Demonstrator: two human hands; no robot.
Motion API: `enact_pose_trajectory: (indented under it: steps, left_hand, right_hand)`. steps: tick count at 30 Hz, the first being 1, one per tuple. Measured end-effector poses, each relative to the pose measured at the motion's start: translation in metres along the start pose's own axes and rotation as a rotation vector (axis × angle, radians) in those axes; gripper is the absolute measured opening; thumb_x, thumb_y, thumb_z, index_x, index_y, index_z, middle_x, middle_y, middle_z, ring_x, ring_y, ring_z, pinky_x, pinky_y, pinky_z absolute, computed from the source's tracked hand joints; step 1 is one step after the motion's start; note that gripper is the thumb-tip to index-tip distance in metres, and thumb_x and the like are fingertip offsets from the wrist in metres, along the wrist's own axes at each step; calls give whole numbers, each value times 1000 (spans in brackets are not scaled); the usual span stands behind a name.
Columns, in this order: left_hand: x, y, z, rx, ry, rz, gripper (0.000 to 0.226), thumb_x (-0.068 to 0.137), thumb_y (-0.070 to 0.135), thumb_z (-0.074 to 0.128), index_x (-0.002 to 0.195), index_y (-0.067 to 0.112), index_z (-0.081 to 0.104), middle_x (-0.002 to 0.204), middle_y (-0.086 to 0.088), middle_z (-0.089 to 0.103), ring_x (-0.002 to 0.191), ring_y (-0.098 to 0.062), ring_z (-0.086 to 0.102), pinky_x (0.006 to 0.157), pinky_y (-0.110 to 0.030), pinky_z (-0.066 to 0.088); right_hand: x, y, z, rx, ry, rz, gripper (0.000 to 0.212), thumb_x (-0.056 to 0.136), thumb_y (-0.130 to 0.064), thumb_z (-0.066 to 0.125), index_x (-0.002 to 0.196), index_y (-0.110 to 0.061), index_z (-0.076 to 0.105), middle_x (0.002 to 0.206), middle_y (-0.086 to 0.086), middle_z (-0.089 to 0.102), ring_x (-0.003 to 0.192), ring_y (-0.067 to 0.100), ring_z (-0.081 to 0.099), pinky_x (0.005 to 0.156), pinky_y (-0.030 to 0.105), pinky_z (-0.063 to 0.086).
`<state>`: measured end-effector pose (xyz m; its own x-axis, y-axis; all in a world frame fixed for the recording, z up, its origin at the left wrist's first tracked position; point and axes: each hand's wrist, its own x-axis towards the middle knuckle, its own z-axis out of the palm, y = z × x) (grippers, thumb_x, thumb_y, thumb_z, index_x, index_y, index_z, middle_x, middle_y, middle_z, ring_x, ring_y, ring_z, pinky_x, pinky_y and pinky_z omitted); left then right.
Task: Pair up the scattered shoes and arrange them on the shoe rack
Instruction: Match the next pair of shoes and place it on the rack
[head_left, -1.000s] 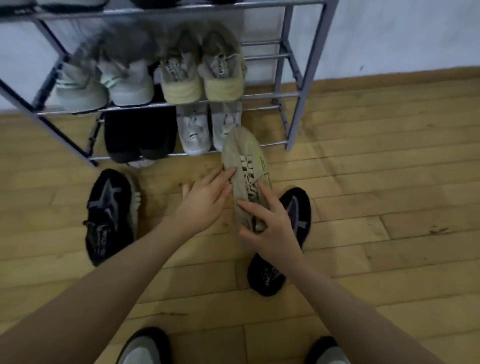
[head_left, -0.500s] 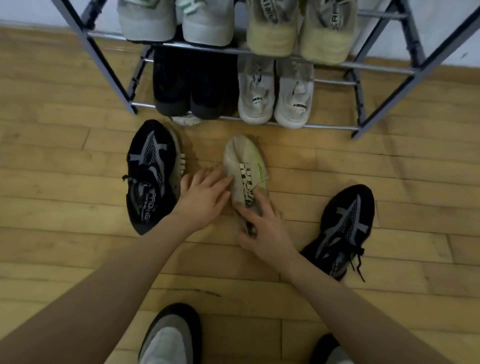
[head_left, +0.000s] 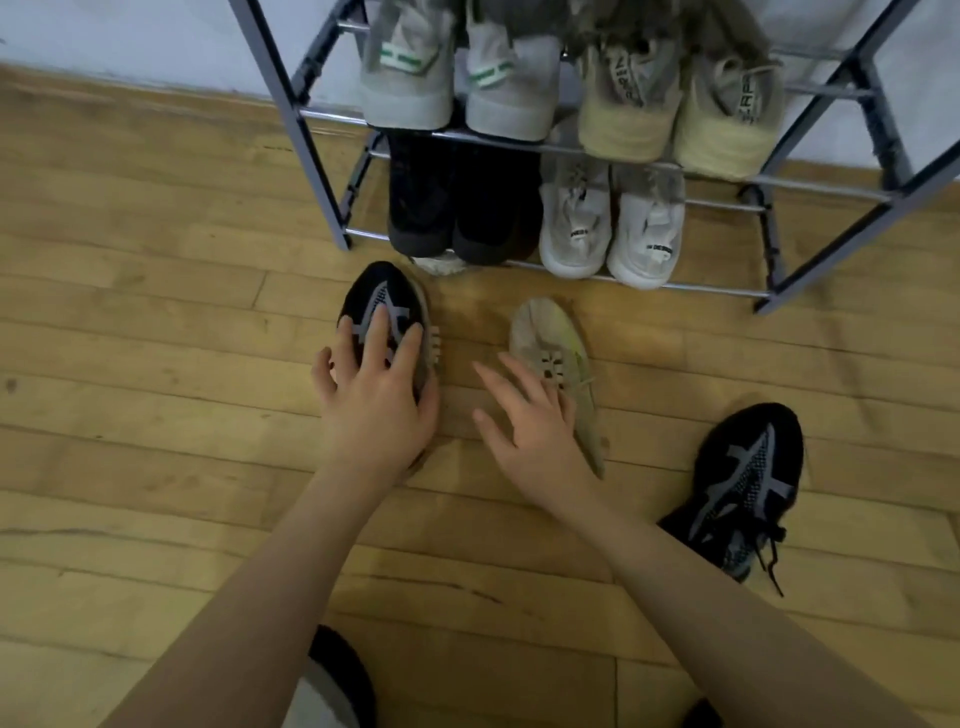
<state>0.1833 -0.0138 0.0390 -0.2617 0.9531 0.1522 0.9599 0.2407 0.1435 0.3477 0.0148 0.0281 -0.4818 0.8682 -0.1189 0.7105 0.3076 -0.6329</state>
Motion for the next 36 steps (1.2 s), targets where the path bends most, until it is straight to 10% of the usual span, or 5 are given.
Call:
enact_pose_trajectory:
  steps: [6,21,29,36]
  left_hand:
    - [-7,-45,11,-260,-405,-145,97,66,81,43,145,39,6,154,-16,5,131,-41,32,103,-52,35]
    - [-36,-40,21,-373,-197,-255,81,68,56,62,140,27,39,141,-11,38,119,-33,45,95,-48,37]
    - [-23,-15,-8,-537,-88,-91,78,69,43,73,138,29,41,137,-13,43,119,-31,42,89,-33,36]
    - [-20,68,-6,-562,-140,138,73,67,57,54,133,26,49,132,-20,48,116,-40,46,92,-47,42]
  right_hand:
    - [40,-18,20,-5,-128,12,45,100,-43,28,145,-39,24,155,-9,19,141,20,17,112,43,5]
    - [62,-35,45,-78,-141,-22,40,100,-44,30,140,-43,35,145,-16,41,135,11,24,106,42,7]
    - [41,-21,13,0,67,-48,40,99,-44,33,139,-42,36,142,-12,42,131,14,34,105,42,10]
    - [-15,38,-45,109,241,41,41,97,-47,34,137,-42,38,139,-9,44,125,5,38,109,49,22]
